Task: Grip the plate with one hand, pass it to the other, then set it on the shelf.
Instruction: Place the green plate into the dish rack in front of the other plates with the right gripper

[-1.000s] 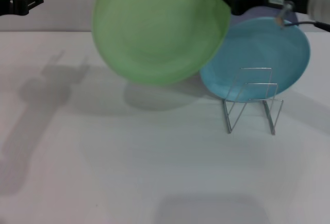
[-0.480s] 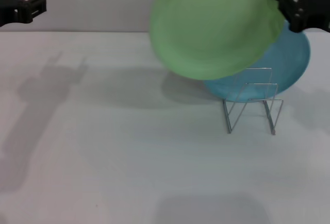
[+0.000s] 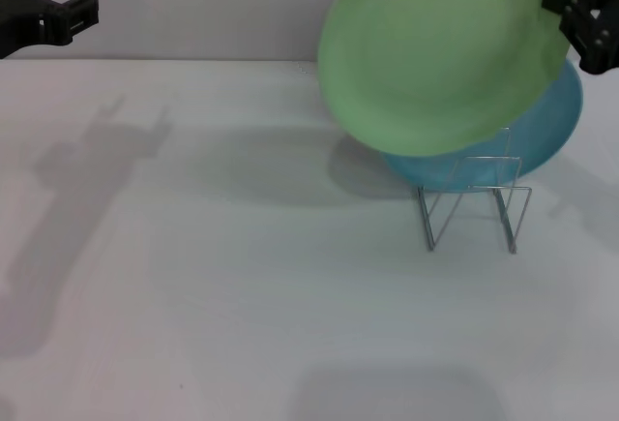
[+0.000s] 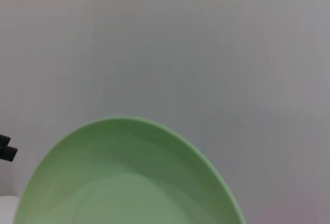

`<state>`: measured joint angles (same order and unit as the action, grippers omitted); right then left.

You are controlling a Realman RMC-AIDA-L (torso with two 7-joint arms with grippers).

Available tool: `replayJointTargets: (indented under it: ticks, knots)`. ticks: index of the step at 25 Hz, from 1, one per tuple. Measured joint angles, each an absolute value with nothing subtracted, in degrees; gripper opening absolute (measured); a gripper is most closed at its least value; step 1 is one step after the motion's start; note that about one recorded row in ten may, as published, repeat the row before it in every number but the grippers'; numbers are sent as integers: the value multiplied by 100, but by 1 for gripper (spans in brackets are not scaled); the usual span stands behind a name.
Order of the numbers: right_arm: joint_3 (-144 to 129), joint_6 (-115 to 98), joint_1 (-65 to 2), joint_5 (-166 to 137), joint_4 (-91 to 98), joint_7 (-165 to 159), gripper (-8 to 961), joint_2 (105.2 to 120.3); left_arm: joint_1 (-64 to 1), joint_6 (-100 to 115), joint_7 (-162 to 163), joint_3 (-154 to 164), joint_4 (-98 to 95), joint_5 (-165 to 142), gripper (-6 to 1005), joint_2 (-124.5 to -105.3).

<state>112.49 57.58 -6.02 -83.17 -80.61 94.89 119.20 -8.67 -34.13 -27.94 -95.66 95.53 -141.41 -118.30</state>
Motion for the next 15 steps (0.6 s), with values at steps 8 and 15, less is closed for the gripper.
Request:
replayJointTargets:
  ticks: [8, 15]
  knots:
    - [11639, 6160, -515, -8305, -7916, 9564, 37, 11915, -921, -3410, -2784, -9567, 9451, -14135, 672, -11834]
    - [11745, 6325, -463, -8335, -7818, 9662, 37, 11912, -959, -3394, -2788, -9507, 9387, -14132, 672, -11839]
